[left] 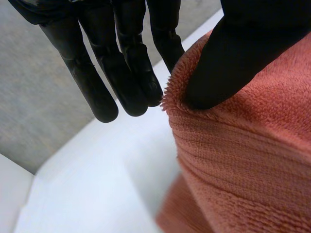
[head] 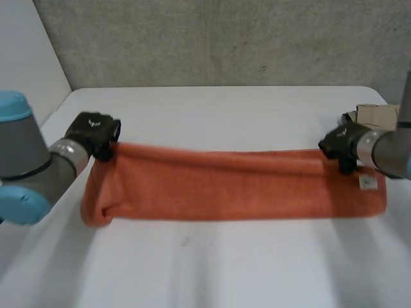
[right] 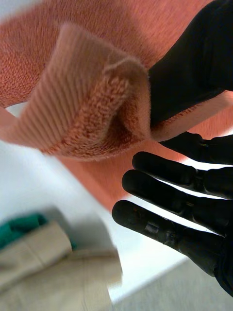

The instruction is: Fold the laundry.

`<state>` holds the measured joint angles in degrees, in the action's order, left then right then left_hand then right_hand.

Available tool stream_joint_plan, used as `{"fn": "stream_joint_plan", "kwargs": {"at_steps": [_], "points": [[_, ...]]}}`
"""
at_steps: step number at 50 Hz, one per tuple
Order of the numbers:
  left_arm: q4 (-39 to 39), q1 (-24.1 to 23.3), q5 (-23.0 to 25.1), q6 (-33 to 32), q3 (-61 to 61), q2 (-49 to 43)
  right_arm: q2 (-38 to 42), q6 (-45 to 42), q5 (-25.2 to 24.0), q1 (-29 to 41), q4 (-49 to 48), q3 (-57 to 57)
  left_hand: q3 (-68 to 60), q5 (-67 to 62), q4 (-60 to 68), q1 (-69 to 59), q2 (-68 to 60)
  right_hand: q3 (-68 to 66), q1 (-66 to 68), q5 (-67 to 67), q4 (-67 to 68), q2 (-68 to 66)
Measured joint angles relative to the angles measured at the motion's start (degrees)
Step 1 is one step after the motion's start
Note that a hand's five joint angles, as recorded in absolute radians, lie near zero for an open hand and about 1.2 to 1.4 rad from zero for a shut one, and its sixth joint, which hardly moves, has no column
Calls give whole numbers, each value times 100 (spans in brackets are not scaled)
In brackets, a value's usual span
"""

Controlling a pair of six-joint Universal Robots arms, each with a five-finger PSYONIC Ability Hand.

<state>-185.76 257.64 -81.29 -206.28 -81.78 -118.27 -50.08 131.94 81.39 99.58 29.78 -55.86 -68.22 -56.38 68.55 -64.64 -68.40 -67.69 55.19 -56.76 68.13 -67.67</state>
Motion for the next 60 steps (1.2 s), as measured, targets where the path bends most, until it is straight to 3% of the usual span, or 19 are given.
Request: {"fn": "stream_joint_plan", "kwargs": {"at_steps": [4, 9, 15, 24, 27, 36, 45, 52, 56, 60], "points": [[-211, -56, -135, 8, 790, -497, 351, 136, 185, 117, -360, 775, -27, 0, 31, 0, -23, 0, 0, 0, 0, 0], [-1005, -135, -226, 54, 1742, -756, 498, 440, 306, 307, -1453, 1802, -34, 0, 34, 0, -33, 0, 0, 0, 0, 0], [-2623, -304, -391, 166, 2553, -422, 99, 757, 362, 478, -3352, 2618, -35, 0, 36, 3, -36, 0, 0, 0, 1, 0], [-3365, -203, -483, 696, 2586, 214, -401, 857, 360, 703, -4013, 2607, -35, 2, 36, 3, -37, 0, 58, 0, 1, 0], [-3343, -148, -465, 831, 2322, 272, -416, 859, 357, 712, -4008, 2568, -35, -47, 36, 3, -38, 0, 58, 0, 1, 0], [-3269, 21, -181, 947, 410, 228, -618, 839, 155, 718, -3877, 327, -36, -47, 37, 3, -42, 0, 58, 0, 1, 0], [-3199, 68, -14, 766, -839, -167, -120, 768, -204, 698, -3808, -1022, -37, -47, 37, 3, -45, 0, 58, 0, 2, 0], [-2595, 81, -40, -39, -1658, 25, -87, 581, -311, 590, -3059, -1581, -37, -47, 38, 3, -46, 0, 58, 0, 2, 0], [-1742, 116, -64, -868, -2206, 736, -658, 142, -285, 356, -1967, -1993, -37, -47, 37, 3, -46, 0, 168, 0, 2, 0], [-1126, 122, -76, -1277, -2489, 1219, -994, -67, -264, 237, -1441, -2209, -37, -47, 38, 3, -46, 0, 168, -9, 2, 0]]}}
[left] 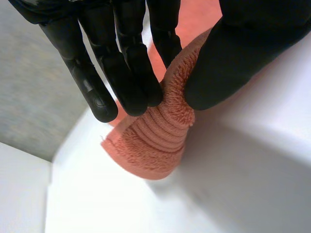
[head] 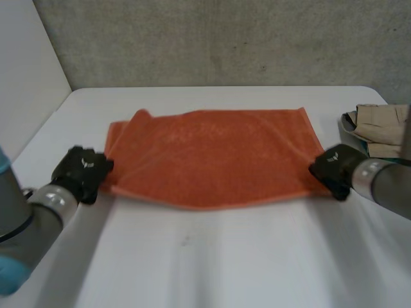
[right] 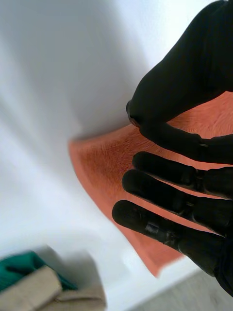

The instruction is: Fold the laundry.

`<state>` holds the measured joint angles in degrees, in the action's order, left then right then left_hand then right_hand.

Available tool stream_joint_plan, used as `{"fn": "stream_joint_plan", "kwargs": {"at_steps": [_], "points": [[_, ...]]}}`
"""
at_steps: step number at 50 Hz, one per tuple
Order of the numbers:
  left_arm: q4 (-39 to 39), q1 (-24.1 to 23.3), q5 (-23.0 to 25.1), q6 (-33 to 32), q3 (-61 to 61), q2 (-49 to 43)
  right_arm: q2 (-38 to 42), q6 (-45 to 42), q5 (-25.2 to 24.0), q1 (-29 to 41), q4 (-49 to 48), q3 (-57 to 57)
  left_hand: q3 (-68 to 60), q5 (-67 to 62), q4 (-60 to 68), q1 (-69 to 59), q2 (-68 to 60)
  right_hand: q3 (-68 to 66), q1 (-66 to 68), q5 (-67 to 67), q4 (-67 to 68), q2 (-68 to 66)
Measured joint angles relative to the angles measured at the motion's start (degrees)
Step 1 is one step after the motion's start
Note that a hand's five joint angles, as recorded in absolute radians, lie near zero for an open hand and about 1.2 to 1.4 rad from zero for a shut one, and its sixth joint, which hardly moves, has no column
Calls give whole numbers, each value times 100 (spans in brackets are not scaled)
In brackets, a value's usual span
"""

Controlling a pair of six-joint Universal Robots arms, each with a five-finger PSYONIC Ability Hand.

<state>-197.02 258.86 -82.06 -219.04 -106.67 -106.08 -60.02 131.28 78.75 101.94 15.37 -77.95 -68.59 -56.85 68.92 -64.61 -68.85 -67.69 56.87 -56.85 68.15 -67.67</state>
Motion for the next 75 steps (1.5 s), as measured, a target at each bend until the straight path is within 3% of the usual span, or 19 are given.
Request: {"fn": "stream_joint_plan", "kwargs": {"at_steps": [1, 5, 9, 12, 19, 21, 23, 24, 25, 27, 32, 33, 40, 47, 62, 68, 75], "points": [[667, -3, -8, -289, -240, 474, -388, -227, 11, -122, 589, -269, 0, 0, 0, 0, 0, 0, 53, -47, 0, 0], [2071, -28, -6, -512, -534, 1268, -1121, -713, -22, -331, 1567, -824, 0, 0, 0, 0, 0, 0, 58, -54, 0, 0], [3165, -67, 21, -537, -640, 1756, -1653, -1238, -63, -575, 2083, -1254, 0, 0, 0, 0, 0, 0, 58, -54, 0, 0], [3445, -84, 33, -521, -612, 1889, -1859, -1507, -101, -728, 2210, -1438, 0, 0, 0, 0, 0, 0, 58, -54, 0, 0], [2625, -60, 14, -438, -245, 1574, -1692, -1408, -260, -827, 1660, -1316, 0, 0, 0, 0, 0, 0, 51, -54, 0, 9], [2349, -62, 5, -384, -117, 1411, -1518, -1178, -300, -779, 1315, -1203, 0, 0, 0, 0, 0, 530, -436, 446, -542, 525], [2121, -75, -1, -270, 29, 1244, -1345, -807, -332, -712, 895, -1102, 0, 0, 0, 0, 0, 2897, -2612, 2576, -2776, 2942], [2061, -82, -3, -217, 79, 1195, -1291, -635, -342, -687, 736, -1075, 0, 0, 0, 0, 0, 2897, -2612, 2576, -2776, 2942], [1963, -102, -5, -78, 188, 1105, -1195, -225, -360, -638, 414, -1038, 0, 0, 0, 0, 0, 4492, -4022, 4277, -4480, 4557], [1882, -133, -4, 153, 332, 1019, -1102, 404, -382, -585, 23, -1037, 0, 0, 0, 0, 0, 5445, -4508, 5199, -5413, 5436], [1837, -176, 0, 611, 582, 928, -1045, 1415, -480, -542, -372, -1186, 0, 0, 0, 0, 0, 5529, -4516, 5277, -5457, 5504], [1840, -200, 2, 837, 720, 896, -1044, 1973, -615, -539, -520, -1348, 0, 0, 0, 0, 0, 5529, -4516, 5277, -5457, 5504], [1863, -270, -3, 1141, 1118, 789, -1065, 2944, -1104, -551, -936, -1898, 0, 0, 0, 0, 0, 5529, -4516, 5277, -5457, 5504], [1870, -286, -11, 1143, 1370, 616, -971, 3128, -1258, -507, -1320, -2138, 0, 0, 0, 0, 0, 5529, -4516, 5277, -5457, 5504], [1860, -215, -21, 1128, 1613, 370, -311, 3115, -1047, -51, -1890, -1877, 0, 0, 0, 0, 0, 5289, -4490, 5134, -5399, 5295], [1856, -166, -72, 1131, 1622, 286, -26, 3054, -967, 63, -1958, -1682, 0, 0, 0, 0, 0, 3947, -3260, 3960, -3984, 3946], [1834, -151, -205, 1136, 1590, 244, 80, 3015, -833, 55, -2054, -1533, 0, 0, 0, 0, 0, 3534, -2945, 3582, -3602, 3552]]}}
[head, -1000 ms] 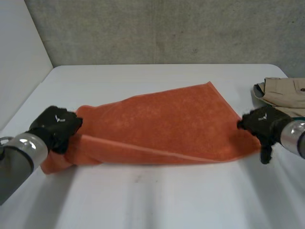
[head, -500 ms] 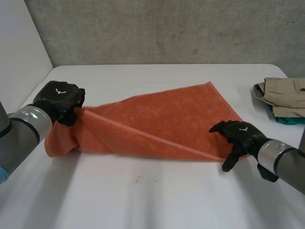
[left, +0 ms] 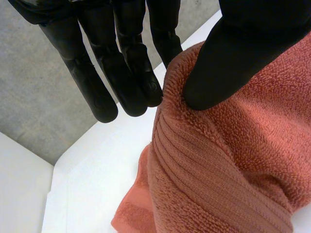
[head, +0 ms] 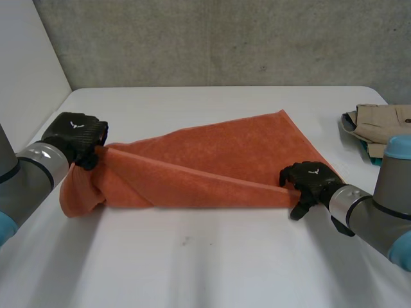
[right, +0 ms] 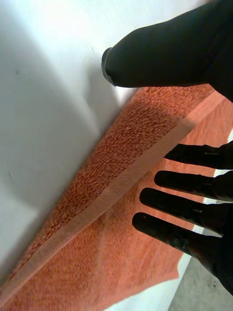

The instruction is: Fold the laundry.

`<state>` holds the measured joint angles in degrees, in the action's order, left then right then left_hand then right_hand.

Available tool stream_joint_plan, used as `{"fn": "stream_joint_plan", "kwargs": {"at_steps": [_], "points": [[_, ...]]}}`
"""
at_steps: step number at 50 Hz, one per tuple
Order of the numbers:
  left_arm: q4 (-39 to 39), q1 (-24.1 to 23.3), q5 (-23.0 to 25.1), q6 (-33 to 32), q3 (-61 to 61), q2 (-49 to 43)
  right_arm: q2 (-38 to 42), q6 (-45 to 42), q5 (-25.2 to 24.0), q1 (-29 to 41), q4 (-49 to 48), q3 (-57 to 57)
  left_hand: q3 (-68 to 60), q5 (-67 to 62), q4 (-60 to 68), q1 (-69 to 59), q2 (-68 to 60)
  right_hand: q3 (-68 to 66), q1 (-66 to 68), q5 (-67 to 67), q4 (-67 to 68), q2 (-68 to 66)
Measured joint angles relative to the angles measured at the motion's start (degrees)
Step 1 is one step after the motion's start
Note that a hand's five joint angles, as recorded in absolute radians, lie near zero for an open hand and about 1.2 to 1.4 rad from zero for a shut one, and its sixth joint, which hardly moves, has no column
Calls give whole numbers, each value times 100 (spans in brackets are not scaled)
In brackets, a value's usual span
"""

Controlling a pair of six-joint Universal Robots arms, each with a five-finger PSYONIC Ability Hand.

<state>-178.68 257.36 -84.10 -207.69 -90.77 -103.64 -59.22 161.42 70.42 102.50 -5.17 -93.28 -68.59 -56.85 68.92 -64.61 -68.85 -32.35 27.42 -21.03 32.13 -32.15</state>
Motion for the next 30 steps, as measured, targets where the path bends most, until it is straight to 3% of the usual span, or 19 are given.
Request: {"fn": "stream_joint_plan", "kwargs": {"at_steps": [21, 30], "points": [[-100, 316, -54, -2, -68, 2, 283, -444, 60, -222, -57, 447, 0, 0, 0, 0, 0, -1326, 1163, -1269, 1345, -1348], [-97, 316, -53, -2, -137, 5, 305, -664, 57, -501, -27, 668, 0, 0, 0, 0, 0, -3529, 2747, -3494, 3585, -3508]]}}
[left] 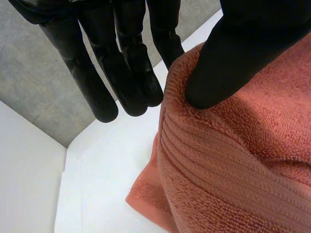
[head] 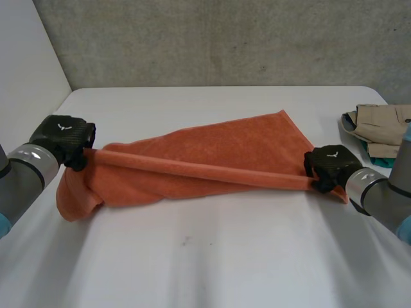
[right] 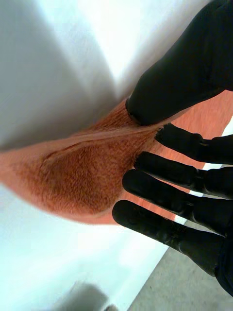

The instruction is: Fold the laundry.

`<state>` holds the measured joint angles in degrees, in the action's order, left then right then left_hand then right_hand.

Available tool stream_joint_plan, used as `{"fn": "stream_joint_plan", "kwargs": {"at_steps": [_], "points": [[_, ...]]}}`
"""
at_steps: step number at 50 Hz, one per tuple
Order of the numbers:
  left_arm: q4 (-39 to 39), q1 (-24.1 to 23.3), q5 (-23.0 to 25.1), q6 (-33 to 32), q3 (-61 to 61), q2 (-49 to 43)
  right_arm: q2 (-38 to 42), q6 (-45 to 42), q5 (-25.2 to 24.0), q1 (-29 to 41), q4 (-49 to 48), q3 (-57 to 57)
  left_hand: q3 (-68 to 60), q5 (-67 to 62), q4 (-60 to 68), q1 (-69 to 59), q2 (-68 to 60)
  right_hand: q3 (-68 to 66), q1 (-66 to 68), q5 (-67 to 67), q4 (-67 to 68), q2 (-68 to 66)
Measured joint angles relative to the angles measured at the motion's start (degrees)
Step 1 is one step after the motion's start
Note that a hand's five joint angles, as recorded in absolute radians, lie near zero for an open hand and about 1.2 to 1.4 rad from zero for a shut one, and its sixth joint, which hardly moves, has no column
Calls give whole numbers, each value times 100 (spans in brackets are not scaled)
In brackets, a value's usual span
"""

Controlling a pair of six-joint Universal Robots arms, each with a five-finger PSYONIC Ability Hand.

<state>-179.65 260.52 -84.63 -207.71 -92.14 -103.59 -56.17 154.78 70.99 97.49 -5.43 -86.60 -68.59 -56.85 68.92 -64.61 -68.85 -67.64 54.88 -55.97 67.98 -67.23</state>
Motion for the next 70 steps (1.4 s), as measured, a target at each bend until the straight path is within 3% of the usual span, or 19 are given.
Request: {"fn": "stream_joint_plan", "kwargs": {"at_steps": [10, 25, 34, 37, 44, 70], "points": [[3, -30, 0, 3, -196, 45, -101, -785, -7, -381, 318, -36, 0, 0, 0, 0, 0, -5, 0, -29, 16, 0], [8, -76, 78, -1, -916, 764, -1070, -1909, -558, -1130, 1992, -185, 0, 0, 0, 0, 0, -5, 198, -115, 16, 0], [-264, -107, 51, 9, -913, 588, -631, -1281, -530, -1101, 1621, -126, 0, 0, 0, 0, 0, 297, -33, 142, -313, 274], [-372, -107, 33, 7, -866, 462, -497, -1088, -413, -1103, 1540, -65, 0, 0, 0, 0, 0, 1831, -1263, 1561, -1850, 1797], [-473, -93, 16, 3, -751, 250, -421, -950, -180, -1126, 1557, -42, 0, 0, 0, 0, 0, 3240, -2379, 3052, -3292, 3144], [-474, -17, 10, -12, -573, -34, -479, -963, -277, -956, 1518, -406, 0, 0, 0, 0, 0, 3713, -2769, 3582, -3757, 3643]]}}
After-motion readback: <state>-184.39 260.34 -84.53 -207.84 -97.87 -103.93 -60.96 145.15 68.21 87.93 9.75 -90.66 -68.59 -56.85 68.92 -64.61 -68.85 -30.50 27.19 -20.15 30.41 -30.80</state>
